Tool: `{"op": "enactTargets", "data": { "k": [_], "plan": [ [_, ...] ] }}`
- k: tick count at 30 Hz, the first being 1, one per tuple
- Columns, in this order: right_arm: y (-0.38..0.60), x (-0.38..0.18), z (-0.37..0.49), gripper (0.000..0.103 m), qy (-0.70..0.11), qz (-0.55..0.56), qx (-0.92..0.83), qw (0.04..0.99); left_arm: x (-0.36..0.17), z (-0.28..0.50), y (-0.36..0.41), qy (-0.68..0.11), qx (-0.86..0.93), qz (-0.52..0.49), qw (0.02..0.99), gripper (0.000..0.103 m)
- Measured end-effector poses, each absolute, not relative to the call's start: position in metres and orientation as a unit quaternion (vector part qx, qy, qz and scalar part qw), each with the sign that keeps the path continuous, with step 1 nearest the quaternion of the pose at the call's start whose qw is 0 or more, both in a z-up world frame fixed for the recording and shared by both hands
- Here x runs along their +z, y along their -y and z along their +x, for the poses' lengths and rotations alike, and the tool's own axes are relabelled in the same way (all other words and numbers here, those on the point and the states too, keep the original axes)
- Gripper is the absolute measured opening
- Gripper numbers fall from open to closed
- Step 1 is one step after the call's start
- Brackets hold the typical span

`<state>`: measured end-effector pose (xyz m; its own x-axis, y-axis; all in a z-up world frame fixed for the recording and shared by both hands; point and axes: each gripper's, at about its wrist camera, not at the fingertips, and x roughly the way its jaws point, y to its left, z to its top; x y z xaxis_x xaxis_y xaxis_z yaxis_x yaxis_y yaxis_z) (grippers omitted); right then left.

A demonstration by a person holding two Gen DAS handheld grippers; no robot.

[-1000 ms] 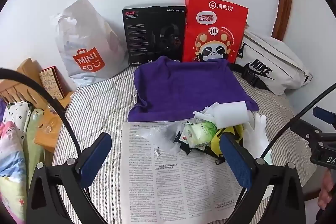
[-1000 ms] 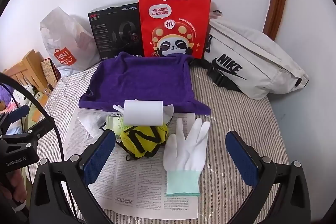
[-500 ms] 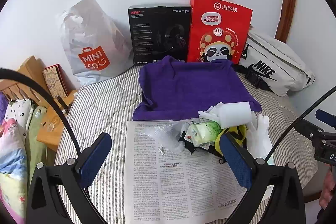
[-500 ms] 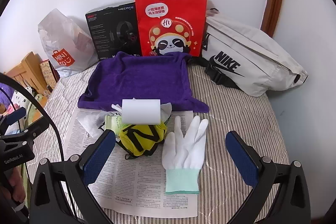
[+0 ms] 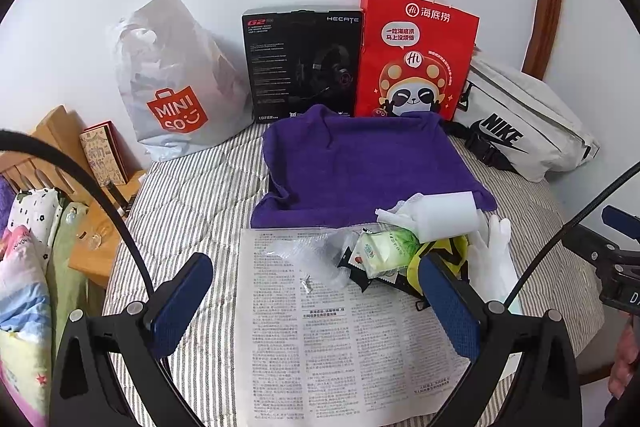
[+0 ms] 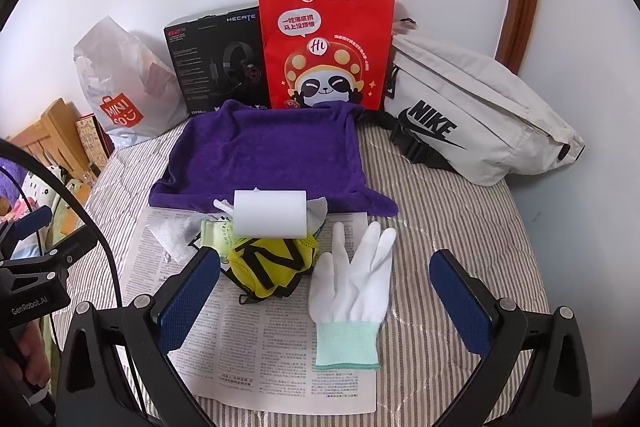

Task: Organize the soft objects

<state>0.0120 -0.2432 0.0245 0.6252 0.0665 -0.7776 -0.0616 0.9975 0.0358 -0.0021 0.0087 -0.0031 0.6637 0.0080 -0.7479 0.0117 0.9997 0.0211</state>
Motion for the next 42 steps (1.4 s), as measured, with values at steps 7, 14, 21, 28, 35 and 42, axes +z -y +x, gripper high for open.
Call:
{"op": "enactTargets", "data": {
  "k": [7, 14, 21, 28, 35, 42],
  "plan": [
    [0.2434, 0.0264, 0.0116, 0.103, -0.43, 0.004, 0.034, 0.902, -0.0013, -0.0033, -0.0048, -0.406, -0.003, 0.014, 0.914, 0.103],
    [0.244, 0.0271, 0.0103, 0.103, -0.429, 0.004, 0.035, 0.903, -0.0015, -0.0047, -0.0027, -0.407, -0.004, 0.015, 0.913, 0.103],
    [0.2432, 0.0273, 0.0107, 0.103, -0.431, 0.003, 0.034, 0.902, -0.0011, -0.0045, -0.0025, -0.407, -0.002, 0.016, 0.913, 0.103],
    [0.2437, 0.0282, 0.0109, 0.103, -0.43, 0.003, 0.034, 0.902, -0.0001, -0.0058, -0.0044, -0.405, -0.002, 0.015, 0.914, 0.103],
    [0.2428, 0.0278, 0.0109, 0.103, -0.432, 0.001, 0.033, 0.901, 0.0003, -0.0054, -0.0052, -0.407, -0.002, 0.015, 0.913, 0.103],
    [0.2438, 0.0269, 0.0101, 0.103, -0.431, 0.004, 0.032, 0.902, 0.0015, -0.006, -0.0055, -0.406, -0.003, 0.014, 0.914, 0.103]
  ]
}}
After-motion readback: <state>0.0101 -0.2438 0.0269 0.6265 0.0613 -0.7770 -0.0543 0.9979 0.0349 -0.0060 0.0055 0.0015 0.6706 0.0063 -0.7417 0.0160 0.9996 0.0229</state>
